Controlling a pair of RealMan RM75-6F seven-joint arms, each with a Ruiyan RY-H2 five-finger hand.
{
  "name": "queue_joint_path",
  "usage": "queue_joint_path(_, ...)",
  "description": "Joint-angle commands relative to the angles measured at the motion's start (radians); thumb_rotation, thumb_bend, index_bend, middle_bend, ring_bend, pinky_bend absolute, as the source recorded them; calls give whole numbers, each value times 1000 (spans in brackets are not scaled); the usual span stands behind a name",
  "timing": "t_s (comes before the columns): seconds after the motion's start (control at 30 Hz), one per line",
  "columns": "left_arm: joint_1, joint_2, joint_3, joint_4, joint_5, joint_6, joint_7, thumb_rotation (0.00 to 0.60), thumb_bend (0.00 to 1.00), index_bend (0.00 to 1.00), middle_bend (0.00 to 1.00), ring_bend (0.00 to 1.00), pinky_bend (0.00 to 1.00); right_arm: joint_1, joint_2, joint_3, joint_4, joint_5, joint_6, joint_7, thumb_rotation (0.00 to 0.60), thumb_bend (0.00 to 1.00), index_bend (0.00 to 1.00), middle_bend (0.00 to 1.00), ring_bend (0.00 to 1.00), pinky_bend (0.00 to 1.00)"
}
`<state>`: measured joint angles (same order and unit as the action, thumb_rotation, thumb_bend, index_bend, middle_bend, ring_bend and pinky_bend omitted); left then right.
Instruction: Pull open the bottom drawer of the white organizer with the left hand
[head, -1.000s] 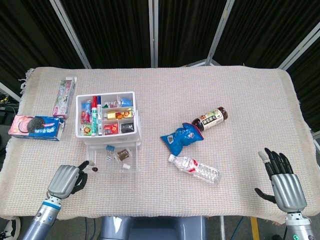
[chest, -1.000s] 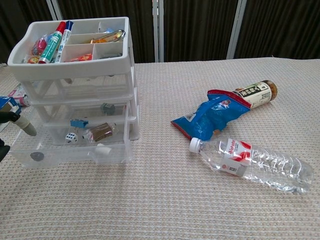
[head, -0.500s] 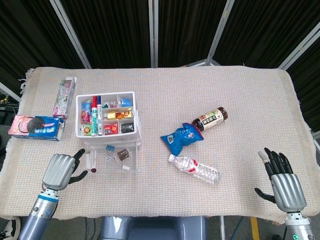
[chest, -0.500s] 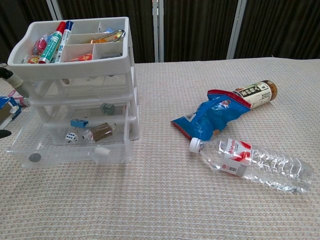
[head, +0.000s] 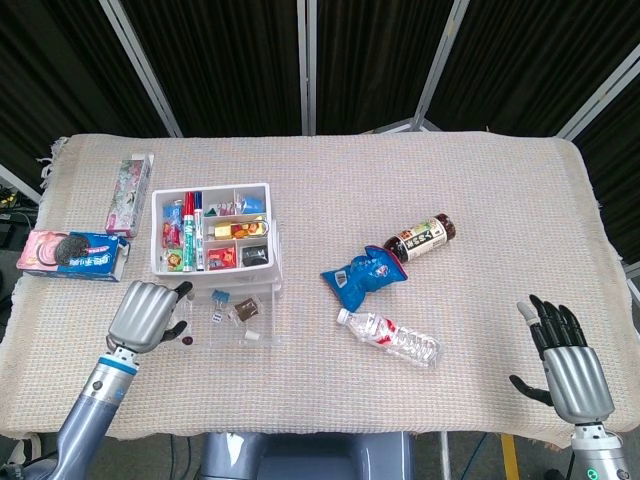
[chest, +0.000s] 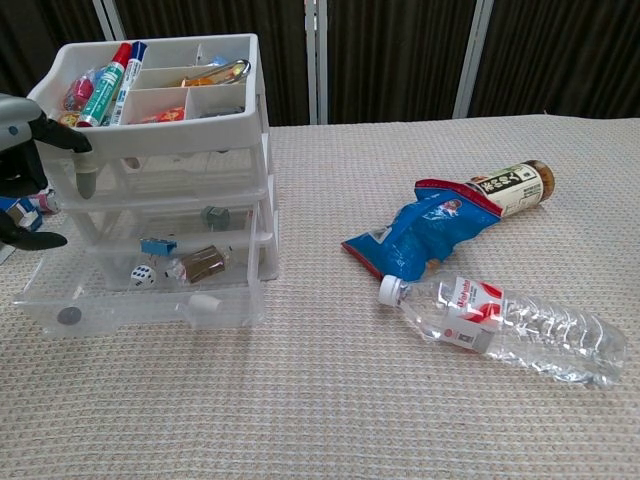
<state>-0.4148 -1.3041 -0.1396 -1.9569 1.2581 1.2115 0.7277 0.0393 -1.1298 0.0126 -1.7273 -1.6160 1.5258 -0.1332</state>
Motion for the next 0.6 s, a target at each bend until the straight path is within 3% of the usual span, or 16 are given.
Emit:
queue_joint_path(0.03, -41, -17, -15, -16, -75, -35, 57, 600, 231, 502, 1000, 1000, 912, 0, 1, 0, 0, -1, 1, 3, 600, 0, 0, 0, 0, 0)
queue_joint_path(0.2, -80, -39, -7, -18, -145, -50, 119, 600, 242, 535, 1000, 1000, 912, -1, 9, 2, -4, -1, 7, 15, 600, 0, 0, 0, 0, 0)
queue_joint_path(0.6, -132, -91, 19, 10, -257, -42, 244, 600, 332, 449, 1000, 1000, 912, -1, 17, 2, -6, -2, 7, 32, 600, 0, 0, 0, 0, 0)
